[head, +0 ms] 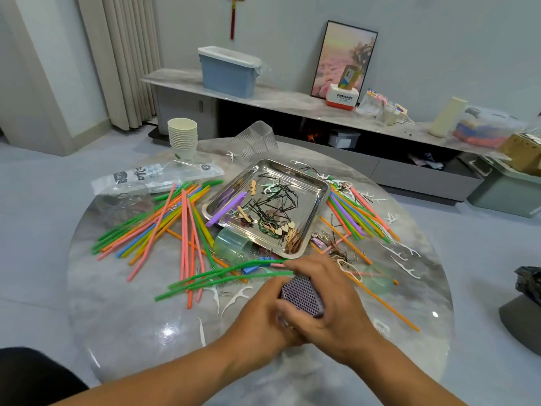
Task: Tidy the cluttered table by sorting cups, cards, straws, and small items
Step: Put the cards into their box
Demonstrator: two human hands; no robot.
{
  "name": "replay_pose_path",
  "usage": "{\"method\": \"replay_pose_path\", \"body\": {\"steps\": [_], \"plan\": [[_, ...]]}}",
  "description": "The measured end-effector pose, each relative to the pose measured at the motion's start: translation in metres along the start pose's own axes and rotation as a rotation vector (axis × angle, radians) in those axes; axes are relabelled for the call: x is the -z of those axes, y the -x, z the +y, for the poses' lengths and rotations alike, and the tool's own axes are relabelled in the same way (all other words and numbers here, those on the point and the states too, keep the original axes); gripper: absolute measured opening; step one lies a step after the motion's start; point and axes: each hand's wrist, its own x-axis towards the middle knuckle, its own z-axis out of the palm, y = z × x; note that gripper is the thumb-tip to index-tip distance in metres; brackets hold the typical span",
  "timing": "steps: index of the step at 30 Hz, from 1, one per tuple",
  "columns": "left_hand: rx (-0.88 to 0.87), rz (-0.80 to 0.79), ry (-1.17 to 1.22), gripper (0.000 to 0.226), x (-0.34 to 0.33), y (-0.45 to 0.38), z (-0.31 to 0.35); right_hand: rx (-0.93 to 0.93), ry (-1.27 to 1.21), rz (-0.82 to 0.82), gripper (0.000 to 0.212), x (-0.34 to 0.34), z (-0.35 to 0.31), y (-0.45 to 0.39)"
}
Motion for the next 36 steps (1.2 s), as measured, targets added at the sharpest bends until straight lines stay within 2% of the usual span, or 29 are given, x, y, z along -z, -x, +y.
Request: {"method": "replay_pose_path", "body": {"steps": [4, 8, 11, 14, 16, 18, 20, 22, 24, 28, 30, 33, 36], "plan": [[0.019, 0.016, 0.011, 0.055, -0.009, 0.007, -0.002, -0.032, 0.062, -0.068, 0.033, -0.004, -0.007, 0.004], [0.042, 0.057, 0.040, 0.052, -0.012, 0.006, -0.002, -0.152, 0.131, -0.249, 0.049, -0.002, -0.005, 0.006], [0.043, 0.048, 0.037, 0.058, -0.011, 0.007, 0.000, -0.354, -0.135, -0.342, 0.051, -0.004, -0.013, 0.009], [0.064, 0.029, 0.035, 0.058, -0.009, 0.009, 0.000, -0.676, -0.584, -0.187, 0.046, -0.004, -0.017, 0.004], [0.084, -0.002, 0.051, 0.061, -0.009, 0.010, 0.000, -0.807, -0.778, -0.176, 0.064, -0.002, -0.006, 0.003], [0.089, -0.029, 0.072, 0.067, -0.008, 0.011, 0.001, -0.910, -0.910, -0.205, 0.085, -0.001, 0.002, 0.004], [0.081, -0.046, 0.072, 0.068, -0.009, 0.010, 0.002, -1.022, -0.983, -0.220, 0.085, 0.000, 0.006, 0.004], [0.073, -0.047, 0.065, 0.069, -0.010, 0.009, 0.001, -1.097, -0.919, -0.259, 0.088, -0.001, 0.008, 0.005], [0.064, -0.038, 0.042, 0.070, -0.009, 0.008, 0.001, -1.140, -0.870, -0.306, 0.089, -0.004, 0.010, 0.005], [0.024, -0.044, 0.045, 0.065, -0.009, 0.010, 0.004, -1.180, -1.008, -0.319, 0.051, -0.001, 0.004, 0.004], [0.006, -0.047, 0.044, 0.064, -0.009, 0.011, 0.007, -1.174, -0.989, -0.318, 0.040, 0.001, 0.003, 0.004], [-0.033, -0.032, -0.009, 0.066, -0.008, 0.012, 0.008, -1.151, -0.867, -0.309, 0.038, 0.005, 0.007, 0.003], [-0.048, 0.076, -0.041, 0.061, -0.009, 0.010, 0.005, -1.081, -1.036, -0.358, 0.054, 0.017, 0.010, 0.002]]}}
